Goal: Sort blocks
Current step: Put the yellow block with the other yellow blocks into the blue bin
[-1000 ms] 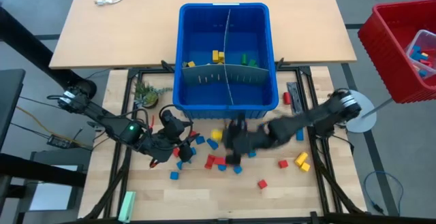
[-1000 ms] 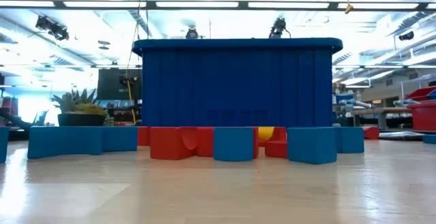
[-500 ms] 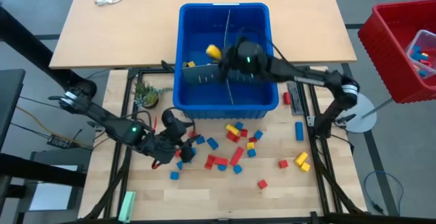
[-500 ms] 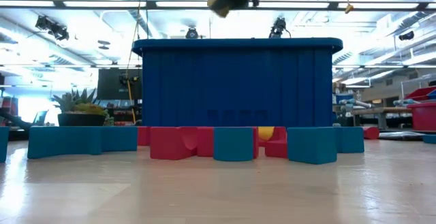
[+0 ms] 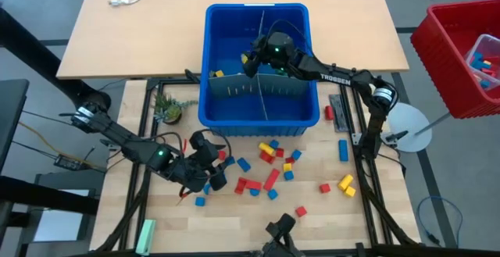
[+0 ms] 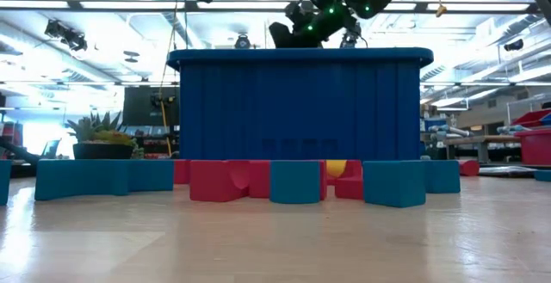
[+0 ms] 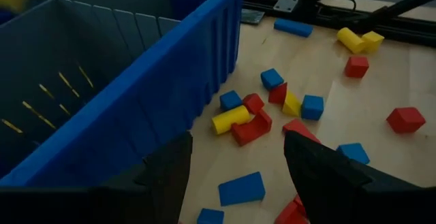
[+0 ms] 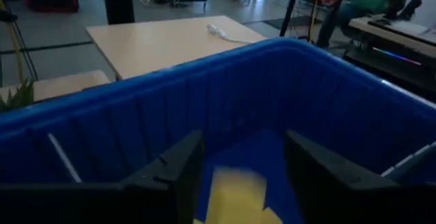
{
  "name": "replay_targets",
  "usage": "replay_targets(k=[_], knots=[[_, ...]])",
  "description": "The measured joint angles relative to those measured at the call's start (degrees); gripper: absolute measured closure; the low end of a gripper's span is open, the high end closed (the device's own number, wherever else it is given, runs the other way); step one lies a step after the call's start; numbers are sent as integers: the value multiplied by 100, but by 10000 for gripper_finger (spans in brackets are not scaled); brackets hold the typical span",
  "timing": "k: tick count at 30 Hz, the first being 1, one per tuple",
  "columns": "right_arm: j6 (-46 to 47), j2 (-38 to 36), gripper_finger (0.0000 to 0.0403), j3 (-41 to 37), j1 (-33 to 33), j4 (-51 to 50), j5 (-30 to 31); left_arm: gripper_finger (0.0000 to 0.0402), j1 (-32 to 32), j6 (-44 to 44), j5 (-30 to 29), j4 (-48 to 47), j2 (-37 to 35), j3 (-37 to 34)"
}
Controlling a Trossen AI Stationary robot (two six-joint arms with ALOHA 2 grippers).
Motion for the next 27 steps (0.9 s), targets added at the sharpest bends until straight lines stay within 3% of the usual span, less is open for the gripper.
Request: replay_targets(k=[6,13,15,22,27], knots=[[-113,-502,152,0,168,-362,-53,159,0,-3,62,-10,-2,0],[316,-2012,132,11,1091,-2632,-1378,159,0,-63,70,-2,-4,0],[448,-2320,136,11,1548,-3403,-1475,159,0,-141,73,-3,-4,0],[1335,-2807,158,9,3414,-5238,-1353,159,-4,-205,65,103,-4,0],[1644,-2759,171,-177,4479,-5803,-483,159,-4,-343,62,200,-7,0]])
